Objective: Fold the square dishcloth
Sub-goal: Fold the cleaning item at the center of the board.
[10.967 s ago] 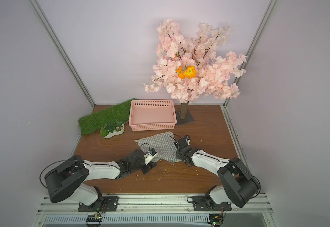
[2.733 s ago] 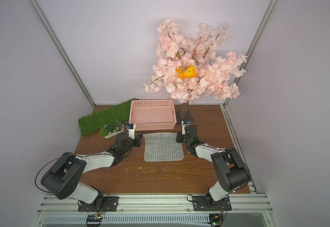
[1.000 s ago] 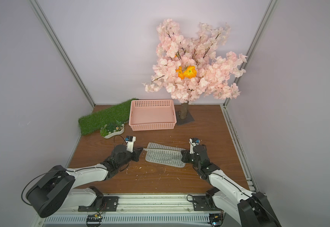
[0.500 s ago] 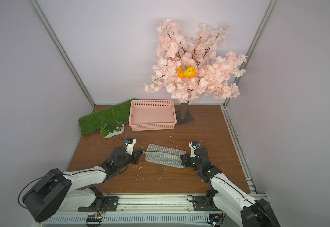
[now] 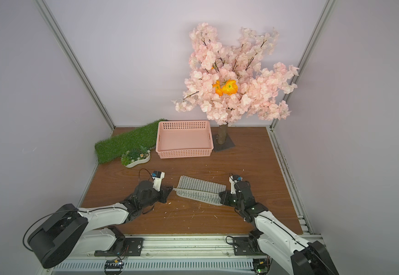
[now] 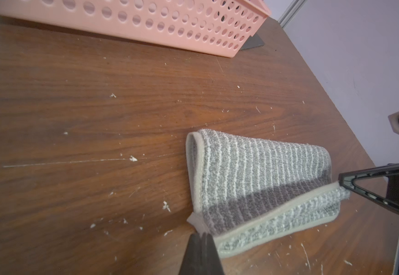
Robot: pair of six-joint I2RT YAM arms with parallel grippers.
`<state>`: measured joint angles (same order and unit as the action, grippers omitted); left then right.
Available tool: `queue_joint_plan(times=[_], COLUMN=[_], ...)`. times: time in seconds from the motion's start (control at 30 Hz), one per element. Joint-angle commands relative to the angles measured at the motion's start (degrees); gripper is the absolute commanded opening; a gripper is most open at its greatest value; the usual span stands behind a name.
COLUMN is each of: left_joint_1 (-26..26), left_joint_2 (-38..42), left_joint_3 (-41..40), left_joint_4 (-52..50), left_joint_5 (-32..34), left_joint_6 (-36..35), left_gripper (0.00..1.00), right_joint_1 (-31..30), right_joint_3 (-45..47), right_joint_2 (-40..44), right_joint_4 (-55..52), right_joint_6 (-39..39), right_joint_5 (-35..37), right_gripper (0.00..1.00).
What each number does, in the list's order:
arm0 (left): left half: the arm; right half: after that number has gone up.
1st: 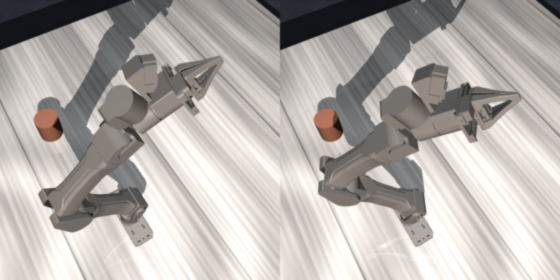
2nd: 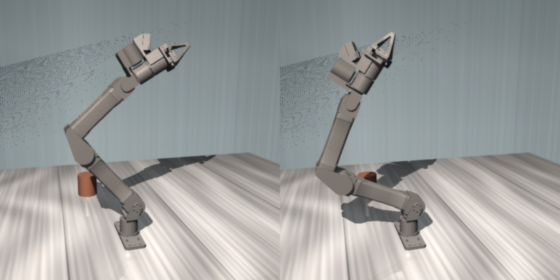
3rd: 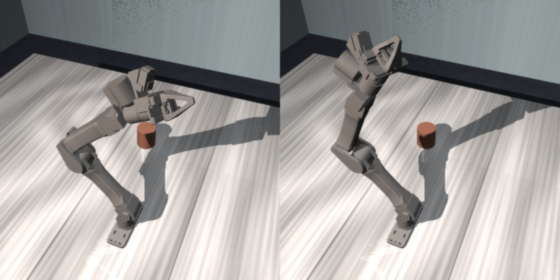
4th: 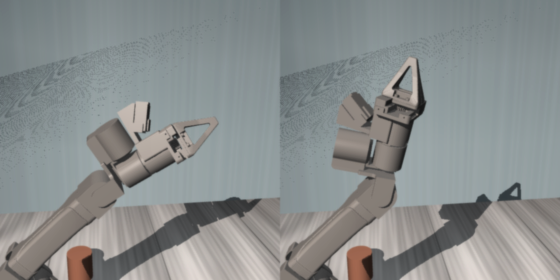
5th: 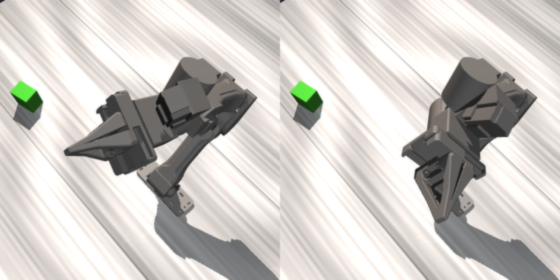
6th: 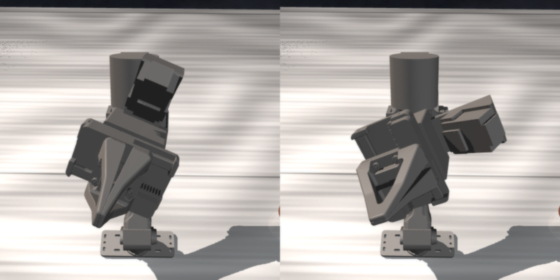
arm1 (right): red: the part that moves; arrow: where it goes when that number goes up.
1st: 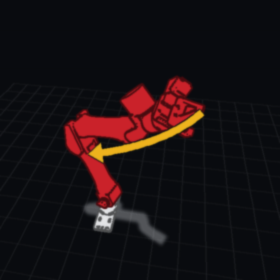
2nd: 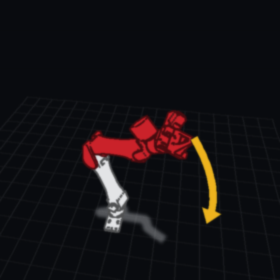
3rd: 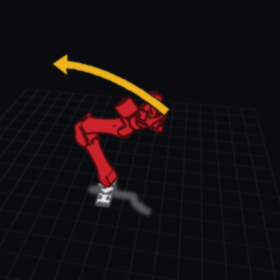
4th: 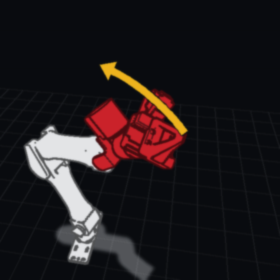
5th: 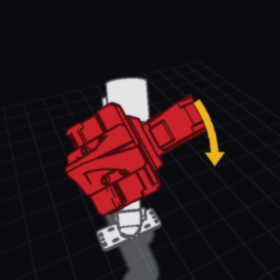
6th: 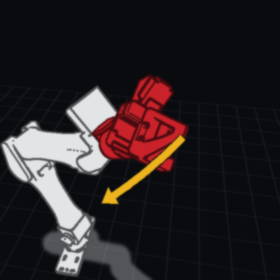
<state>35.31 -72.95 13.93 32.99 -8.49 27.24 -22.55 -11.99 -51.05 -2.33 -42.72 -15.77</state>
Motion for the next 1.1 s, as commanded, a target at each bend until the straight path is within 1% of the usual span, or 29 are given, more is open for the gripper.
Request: queue_joint_plan(times=[0.0, 0.03, 0.1, 0.13, 0.23, 0.3, 0.37, 0.57, 0.73, 0.9, 1.07], left_joint_1=[0.46, 0.45, 0.46, 0.49, 0.46, 0.51, 0.48, 0.46, 0.51, 0.46, 0.47], left_joint_2=[-0.81, -0.96, -1.27, -1.24, -0.82, -0.26, 0.95, 6.41, 10.09, 9.19, 6.32], left_joint_3=[-0.66, -0.59, -0.55, -0.57, -0.47, -0.34, -0.35, 0.18, 2.09, 4.1, 5.02], left_joint_4=[-0.62, -0.56, -0.29, -0.21, -0.13, -0.58, -1.62, -5.55, -9.37, -8.97, -6.35], left_joint_5=[-0.47, -0.5, -0.71, -0.85, -1.47, -1.85, -2.28, -1.05, 1.03, -0.03, -2.08], left_joint_6=[1.07, 1.18, 1.43, 1.41, 1.49, 1.66, 1.92, 2.58, 2.49, 2.33, 3.0], left_gripper=[0.07, 0.09, 0.15, 0.17, 0.22, 0.24, 0.27, 0.3, 0.31, 0.31, 0.31], right_joint_1=[-0.28, -0.26, -0.25, -0.33, -0.24, -0.29, -0.28, -0.24, -0.31, -0.32, -0.31], right_joint_3=[1.26, 1.45, 1.74, 1.71, 1.26, 0.38, -1.16, -4.14, -6.31, -9.52, -12.54], right_joint_2=[-0.3, -0.23, 0.05, 0.41, 2.74, 4.7, 6.89, 10.25, 9.78, 10.58, 14.89], right_joint_4=[-1.34, -1.57, -2.48, -3.0, -4.85, -6.92, -9.28, -12.67, -14.17, -18.84, -25.17], right_joint_6=[-1.66, -1.94, -2.59, -2.76, -3.21, -3.53, -3.56, -4.12, -3.84, -3.32, -3.77], right_joint_5=[1.08, 1.15, 1.31, 1.36, 1.67, 2.13, 2.93, 3.71, 3.89, 7.35, 13.19], right_gripper=[0.01, 0.03, 0.13, 0.16, 0.27, 0.32, 0.34, 0.34, 0.3, 0.27, 0.25])
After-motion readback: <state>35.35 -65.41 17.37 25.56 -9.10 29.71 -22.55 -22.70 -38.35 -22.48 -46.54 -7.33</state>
